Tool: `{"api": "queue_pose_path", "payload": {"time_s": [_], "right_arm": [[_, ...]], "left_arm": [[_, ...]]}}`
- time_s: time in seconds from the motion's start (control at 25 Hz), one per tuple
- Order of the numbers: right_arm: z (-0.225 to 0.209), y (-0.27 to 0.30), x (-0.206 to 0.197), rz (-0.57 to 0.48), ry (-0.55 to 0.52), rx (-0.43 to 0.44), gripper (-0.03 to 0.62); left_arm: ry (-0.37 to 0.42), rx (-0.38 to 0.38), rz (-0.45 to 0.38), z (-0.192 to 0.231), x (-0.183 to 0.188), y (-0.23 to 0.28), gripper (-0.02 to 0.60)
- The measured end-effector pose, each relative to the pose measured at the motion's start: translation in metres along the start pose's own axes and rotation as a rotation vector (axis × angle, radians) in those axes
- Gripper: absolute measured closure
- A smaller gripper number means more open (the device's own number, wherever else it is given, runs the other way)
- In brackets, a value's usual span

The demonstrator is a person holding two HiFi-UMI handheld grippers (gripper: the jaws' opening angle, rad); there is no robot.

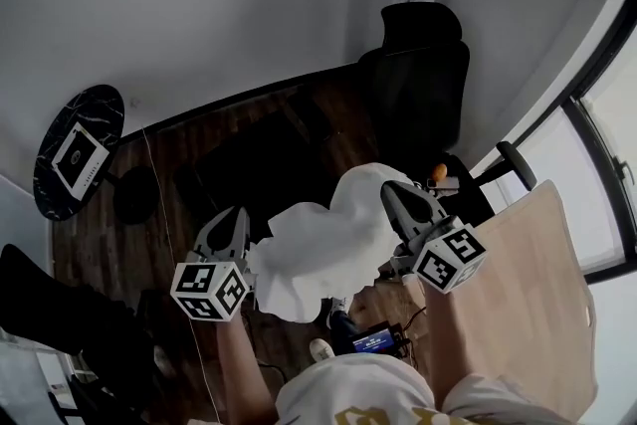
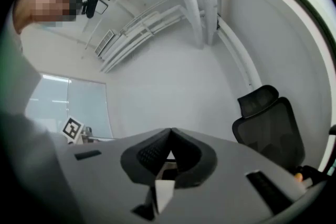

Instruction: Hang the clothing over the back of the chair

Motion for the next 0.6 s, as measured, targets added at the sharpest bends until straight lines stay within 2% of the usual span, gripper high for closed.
{"api": "queue_pose_path", "payload": {"time_s": [0.08,0.16,0.24,0.32,0.4,0.48,0.6], "right_arm": [[0.017,-0.011,-0.008,0.03,-0.06,-0.024,0.582],[0.027,-0.022,-0.015,0.06,-0.096,-0.056,0.582],[0.035,-0.033,-0.02,0.076,-0.106,-0.106,0.582],[0.045,-0.044,-0.023,0.072,-0.089,-0.138,0.582],[0.061,-0.058,-0.025,0.05,-0.032,-0.1,0.582],[0.081,-0.072,-0.031,0.032,-0.007,-0.054,0.582],[0.099,-0.094,-0.042,0.034,-0.066,-0.097,0.582]], "left_arm": [[-0.011,-0.003,-0.026,-0.008,-0.003,-0.02,0.561],[0.031,0.003,-0.011,-0.018,-0.006,-0.033,0.561],[0.055,-0.011,0.009,-0.028,-0.01,-0.044,0.561],[0.064,-0.009,-0.016,-0.035,-0.014,-0.055,0.561],[0.103,0.017,-0.085,-0.044,-0.017,-0.067,0.561],[0.117,0.005,-0.129,-0.057,-0.023,-0.078,0.561],[0.098,-0.062,-0.122,-0.078,-0.032,-0.088,0.561]]}}
Point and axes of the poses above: the fingertips, and each gripper's own axes: y forward along the fingers, z to its left, x out of its top, the point moved 7 cm from there along -y, backward along the fingers, and after that the axes turned 5 degrees about -x, right-handed, at the moved point
